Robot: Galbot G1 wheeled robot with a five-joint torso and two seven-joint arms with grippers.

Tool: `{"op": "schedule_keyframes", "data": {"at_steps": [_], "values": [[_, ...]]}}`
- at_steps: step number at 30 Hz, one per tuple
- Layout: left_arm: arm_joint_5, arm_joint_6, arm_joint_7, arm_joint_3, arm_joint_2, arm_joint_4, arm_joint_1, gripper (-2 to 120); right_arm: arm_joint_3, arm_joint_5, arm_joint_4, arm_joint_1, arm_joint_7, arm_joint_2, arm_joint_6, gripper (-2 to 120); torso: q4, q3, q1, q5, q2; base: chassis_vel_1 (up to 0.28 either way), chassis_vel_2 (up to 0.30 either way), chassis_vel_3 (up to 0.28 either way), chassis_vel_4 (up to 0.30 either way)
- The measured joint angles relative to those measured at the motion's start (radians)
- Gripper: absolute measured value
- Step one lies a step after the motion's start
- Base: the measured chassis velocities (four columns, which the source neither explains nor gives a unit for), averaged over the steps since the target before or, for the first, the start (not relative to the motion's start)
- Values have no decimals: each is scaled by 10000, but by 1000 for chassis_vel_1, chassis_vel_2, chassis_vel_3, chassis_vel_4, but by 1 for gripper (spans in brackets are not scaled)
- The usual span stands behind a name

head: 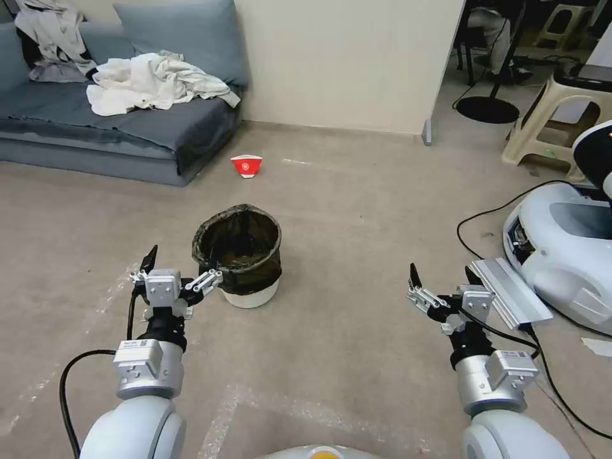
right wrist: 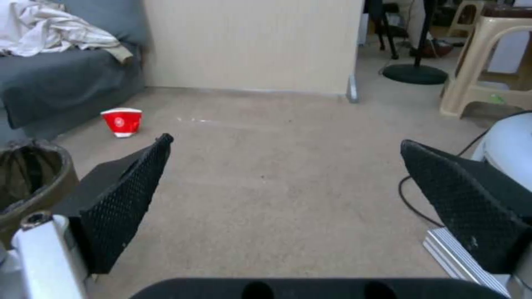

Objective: Pick up the trash can from the floor.

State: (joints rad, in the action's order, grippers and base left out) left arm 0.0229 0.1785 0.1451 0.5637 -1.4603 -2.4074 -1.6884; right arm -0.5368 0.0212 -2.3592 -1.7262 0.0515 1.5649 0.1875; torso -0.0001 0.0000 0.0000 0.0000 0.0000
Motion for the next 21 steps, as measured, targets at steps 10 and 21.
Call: {"op": "schedule_keyframes", "data": {"at_steps": [10, 21], "values": [[13, -115, -6, -12, -6, 49, -1, 100, 0, -6, 0, -60, 64, 9, -50, 100, 1, 0, 0, -1, 0, 50, 57, 57, 61], [23, -490, -8, -24, 25, 149, 13, 100, 14, -18, 0, -63, 39, 11, -43, 100, 4, 0, 0, -1, 0, 83, 81, 80, 75]]}}
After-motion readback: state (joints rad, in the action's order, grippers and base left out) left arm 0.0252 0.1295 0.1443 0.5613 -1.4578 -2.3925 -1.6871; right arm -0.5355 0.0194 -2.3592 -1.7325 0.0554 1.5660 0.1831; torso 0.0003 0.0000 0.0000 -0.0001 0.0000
